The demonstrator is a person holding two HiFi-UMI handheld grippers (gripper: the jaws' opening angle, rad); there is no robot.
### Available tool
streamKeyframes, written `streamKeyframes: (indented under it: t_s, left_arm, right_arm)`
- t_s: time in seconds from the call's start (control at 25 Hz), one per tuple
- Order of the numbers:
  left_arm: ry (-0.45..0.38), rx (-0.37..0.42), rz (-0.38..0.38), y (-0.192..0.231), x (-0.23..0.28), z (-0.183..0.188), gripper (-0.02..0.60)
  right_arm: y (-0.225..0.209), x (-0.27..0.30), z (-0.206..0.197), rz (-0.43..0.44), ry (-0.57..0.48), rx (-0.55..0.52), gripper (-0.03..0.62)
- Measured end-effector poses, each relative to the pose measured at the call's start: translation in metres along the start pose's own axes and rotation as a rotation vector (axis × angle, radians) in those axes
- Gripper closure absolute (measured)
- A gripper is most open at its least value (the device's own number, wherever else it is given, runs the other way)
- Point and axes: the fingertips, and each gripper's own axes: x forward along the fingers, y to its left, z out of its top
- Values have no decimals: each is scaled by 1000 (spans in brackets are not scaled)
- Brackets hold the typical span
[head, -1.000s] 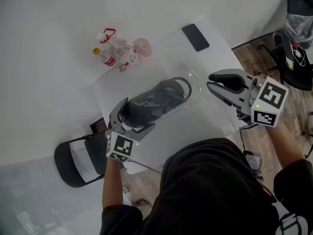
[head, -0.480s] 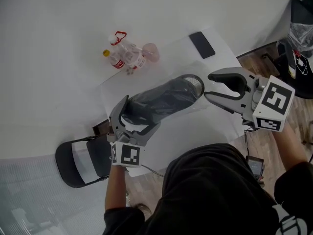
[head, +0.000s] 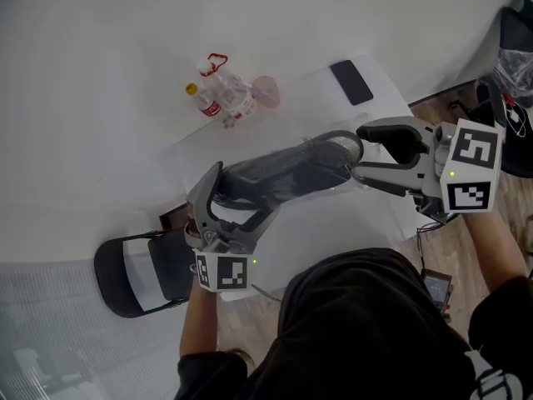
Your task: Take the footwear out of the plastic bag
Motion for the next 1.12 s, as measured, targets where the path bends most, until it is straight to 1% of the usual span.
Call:
streamKeyframes:
  t_s: [0.08, 0.16, 0.24, 0.4, 0.52, 0.64, 0.76, 0.88, 0.96, 1.0, 1.08, 1.12]
  left_arm:
    - [-2, 22, 7, 0, 1, 3, 6]
    - [-6, 45, 10, 1, 2, 6, 6]
    - [-5, 66, 8, 2, 4, 9, 6]
    - [21, 103, -13, -2, 12, 12, 6]
    - [31, 134, -1, -1, 12, 10, 6]
    - [19, 145, 18, 1, 10, 8, 6]
    - [3, 180, 16, -1, 8, 10, 6]
    - [-24, 219, -1, -9, 8, 18, 6]
    - [-16, 250, -9, -15, 12, 22, 6]
    - [-4, 257, -14, -18, 14, 21, 6]
    - [15, 240, -33, -19, 17, 16, 6]
    - [25, 224, -46, -20, 17, 13, 6]
  right_arm:
    - [-1, 0, -3, -1, 14, 7, 353]
    - [3, 3, -5, 29, 34, 29, 353]
    - [5, 6, -6, 41, 65, 26, 353]
    - [3, 9, -13, 1, 150, -82, 355]
    - [10, 10, -17, 7, 203, -174, 356]
    - [24, 8, -15, 79, 215, -194, 364]
    - [33, 5, -21, 157, 259, -202, 387]
    - [39, 9, -26, 192, 279, -220, 408]
    - [41, 16, -32, 174, 302, -262, 414]
    - [41, 19, -36, 152, 317, -290, 440]
    - [35, 22, -39, 100, 327, -324, 479]
    - [32, 23, -37, 78, 323, -331, 486]
